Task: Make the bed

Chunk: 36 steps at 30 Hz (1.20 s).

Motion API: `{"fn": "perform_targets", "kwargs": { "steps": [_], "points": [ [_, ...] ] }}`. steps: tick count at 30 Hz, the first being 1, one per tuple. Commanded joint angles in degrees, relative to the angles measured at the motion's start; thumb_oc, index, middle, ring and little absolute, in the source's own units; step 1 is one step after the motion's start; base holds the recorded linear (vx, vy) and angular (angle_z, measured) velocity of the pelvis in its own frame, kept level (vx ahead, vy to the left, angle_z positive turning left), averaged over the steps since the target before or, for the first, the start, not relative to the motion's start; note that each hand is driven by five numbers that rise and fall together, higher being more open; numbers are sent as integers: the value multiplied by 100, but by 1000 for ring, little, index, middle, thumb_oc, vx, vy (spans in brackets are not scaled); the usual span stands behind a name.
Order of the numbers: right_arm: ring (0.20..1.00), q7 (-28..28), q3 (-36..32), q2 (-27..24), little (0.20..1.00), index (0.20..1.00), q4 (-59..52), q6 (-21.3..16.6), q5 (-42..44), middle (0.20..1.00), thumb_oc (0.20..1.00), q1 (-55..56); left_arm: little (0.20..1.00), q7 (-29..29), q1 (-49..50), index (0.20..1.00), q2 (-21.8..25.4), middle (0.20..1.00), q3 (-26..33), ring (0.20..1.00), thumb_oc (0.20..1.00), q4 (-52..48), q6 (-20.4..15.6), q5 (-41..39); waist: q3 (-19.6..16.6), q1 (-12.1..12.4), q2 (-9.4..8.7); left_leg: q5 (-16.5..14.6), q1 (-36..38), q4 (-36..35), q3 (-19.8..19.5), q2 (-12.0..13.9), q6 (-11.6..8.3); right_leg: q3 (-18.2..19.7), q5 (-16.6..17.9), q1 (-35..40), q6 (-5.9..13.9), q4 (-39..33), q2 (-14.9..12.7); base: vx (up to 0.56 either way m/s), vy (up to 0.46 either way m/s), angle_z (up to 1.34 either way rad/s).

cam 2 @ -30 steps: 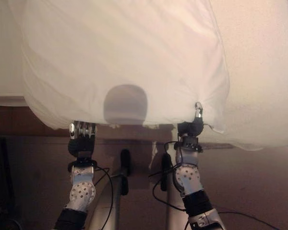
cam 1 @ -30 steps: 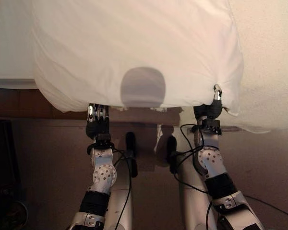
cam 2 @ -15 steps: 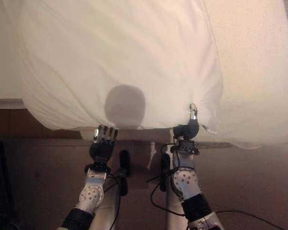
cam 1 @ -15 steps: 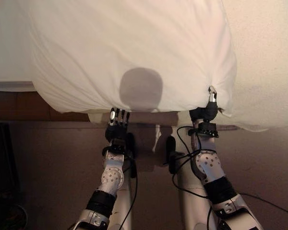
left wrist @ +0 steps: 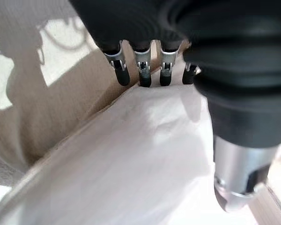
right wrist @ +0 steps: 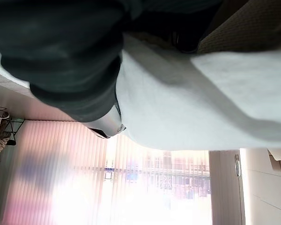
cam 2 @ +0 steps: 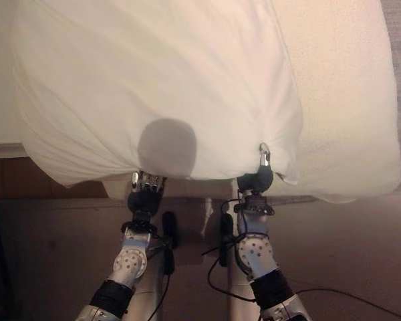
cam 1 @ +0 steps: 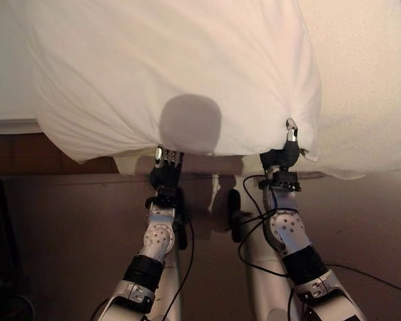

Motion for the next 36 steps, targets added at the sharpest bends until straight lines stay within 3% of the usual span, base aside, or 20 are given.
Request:
{"fn": "perform_targets", "kwargs": {
  "steps": [1,12,21,28,36],
  "points": [
    [200,533,-85,9,200,200,-1092,-126,-163,200,200,235,1000,186,63,1000,-233,1000,-334,1000,1000,189,77,30,-477,-152,-23,-580,-260,516,294,-147,229,-29,639,-33,459,-886,161,11,5,-4],
    [200,485,-66,-77,200,200,-1227,-138,-230,200,200,131,1000,537,609,1000,-244,1000,-582,1000,1000,379,199,183,-384,-94,98,-553,-221,462,266,-186,246,-62,632,26,468,-919,144,2,-1,-1],
    [200,539,-61,-113,200,200,-1239,-72,-228,200,200,35,1000,375,872,1000,-111,1000,-944,1000,1000,225,498,272,-338,-68,137,-534,-181,420,257,-201,247,-67,644,83,475,-970,139,0,0,0],
    [200,562,30,-32,200,200,-1165,-67,-186,200,200,38,1000,101,381,1000,-217,1000,-1064,1000,1000,115,485,182,-366,-115,45,-546,-219,469,272,-169,241,-31,650,26,464,-932,150,0,0,0],
    [200,617,76,114,200,200,-991,-73,-131,200,200,78,1000,-490,-363,1000,-309,1000,-685,1000,1000,285,369,-48,-461,-211,-127,-605,-271,559,312,-120,232,14,630,-66,459,-836,192,0,0,-1]
  ]
}}
